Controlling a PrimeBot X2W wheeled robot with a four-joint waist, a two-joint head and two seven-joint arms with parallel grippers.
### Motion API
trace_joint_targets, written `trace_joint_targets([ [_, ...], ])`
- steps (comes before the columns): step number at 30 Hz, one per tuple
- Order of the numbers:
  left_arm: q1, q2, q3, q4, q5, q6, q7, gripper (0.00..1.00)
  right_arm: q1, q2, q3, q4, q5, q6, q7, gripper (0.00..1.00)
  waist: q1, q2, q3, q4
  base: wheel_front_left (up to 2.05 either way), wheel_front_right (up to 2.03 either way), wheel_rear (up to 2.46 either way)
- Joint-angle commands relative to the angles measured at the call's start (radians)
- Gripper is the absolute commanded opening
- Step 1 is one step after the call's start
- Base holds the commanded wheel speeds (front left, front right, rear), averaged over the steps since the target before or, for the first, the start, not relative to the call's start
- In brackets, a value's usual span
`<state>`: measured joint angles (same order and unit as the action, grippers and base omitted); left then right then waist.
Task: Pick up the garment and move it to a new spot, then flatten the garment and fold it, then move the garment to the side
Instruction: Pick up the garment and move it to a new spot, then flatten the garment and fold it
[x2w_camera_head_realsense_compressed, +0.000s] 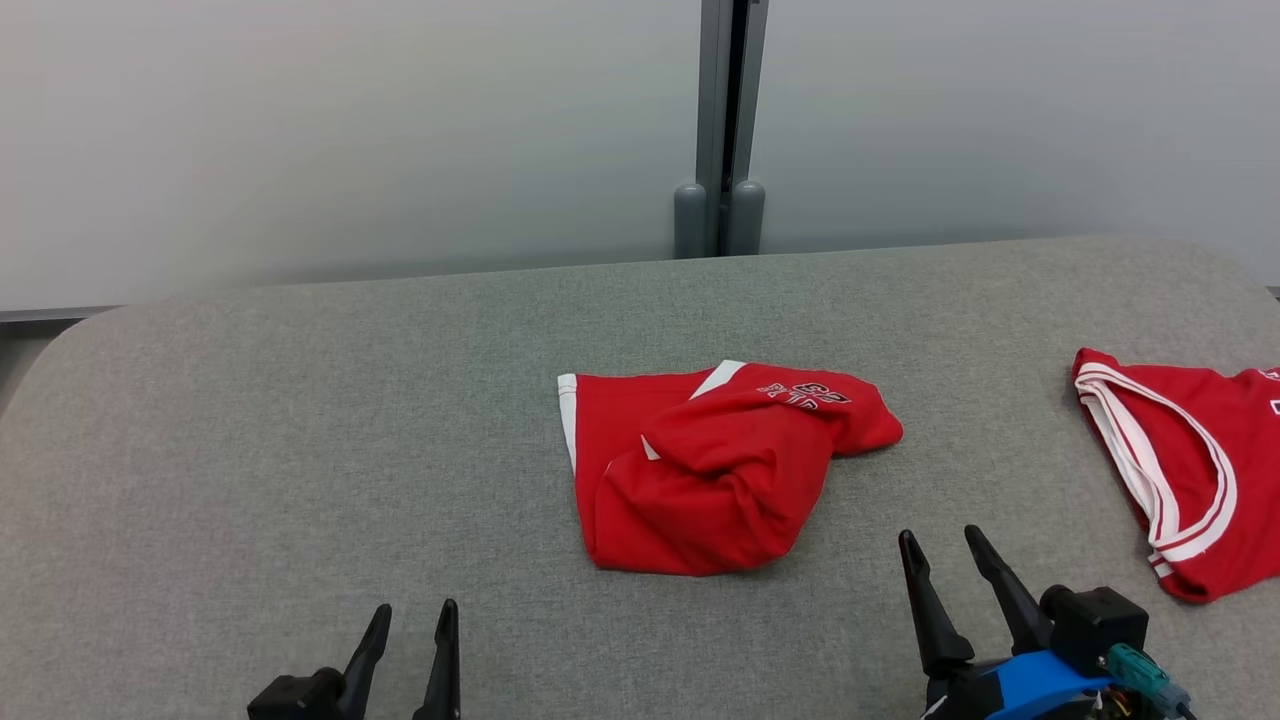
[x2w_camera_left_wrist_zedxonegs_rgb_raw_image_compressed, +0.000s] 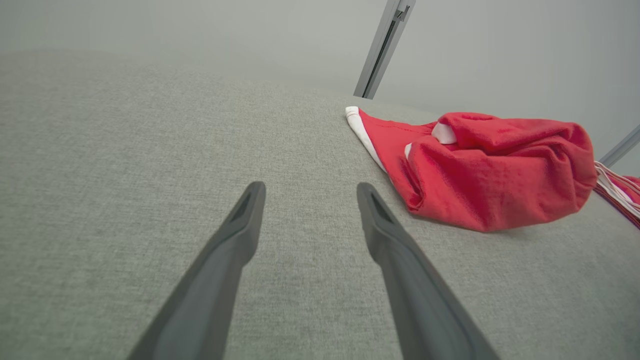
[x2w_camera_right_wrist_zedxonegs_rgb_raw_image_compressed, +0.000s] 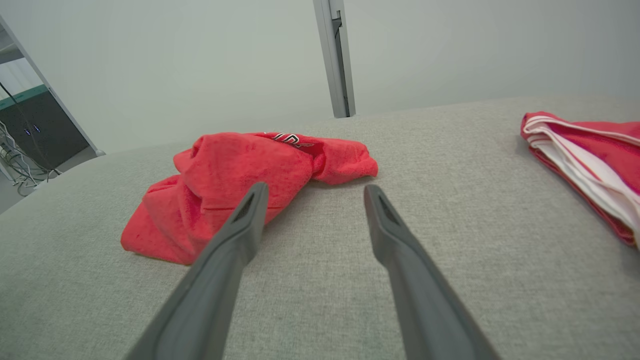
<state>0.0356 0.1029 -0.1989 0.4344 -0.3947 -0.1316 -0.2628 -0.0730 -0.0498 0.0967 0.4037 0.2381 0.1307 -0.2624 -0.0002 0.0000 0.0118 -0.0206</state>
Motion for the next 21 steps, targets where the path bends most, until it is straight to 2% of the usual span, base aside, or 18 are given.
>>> trace_joint_targets([
  [1, -0.022, 0.001, 0.000, -0.004, 0.008, 0.002, -0.002, 1.00, 0.009, -0.002, -0.001, 0.003, -0.004, 0.000, -0.003, 1.00, 0.0002, 0.0000, 0.001, 0.001, 0.00, 0.00, 0.00],
  [6, -0.035, 0.003, -0.008, 0.000, 0.006, 0.002, -0.002, 1.00, -0.031, -0.002, -0.012, 0.019, 0.026, 0.000, -0.003, 1.00, 0.0002, 0.0000, 0.019, 0.005, 0.00, 0.00, 0.00],
  [11, -0.059, 0.012, -0.038, 0.016, -0.010, 0.002, -0.002, 1.00, -0.143, -0.002, -0.028, 0.070, -0.017, 0.000, -0.003, 1.00, 0.0002, 0.0000, 0.070, 0.021, 0.00, 0.00, 0.00],
  [15, -0.096, 0.027, -0.069, 0.014, -0.026, 0.002, -0.002, 1.00, -0.290, -0.002, -0.048, 0.148, -0.009, 0.000, -0.003, 1.00, 0.0002, 0.0000, 0.126, 0.048, 0.00, 0.00, 0.00],
  [21, -0.154, 0.048, -0.113, 0.018, -0.046, 0.002, -0.002, 1.00, -0.533, -0.003, -0.023, 0.311, -0.060, 0.000, 0.019, 1.00, 0.0002, 0.0000, 0.199, 0.098, 0.00, 0.00, 0.00],
])
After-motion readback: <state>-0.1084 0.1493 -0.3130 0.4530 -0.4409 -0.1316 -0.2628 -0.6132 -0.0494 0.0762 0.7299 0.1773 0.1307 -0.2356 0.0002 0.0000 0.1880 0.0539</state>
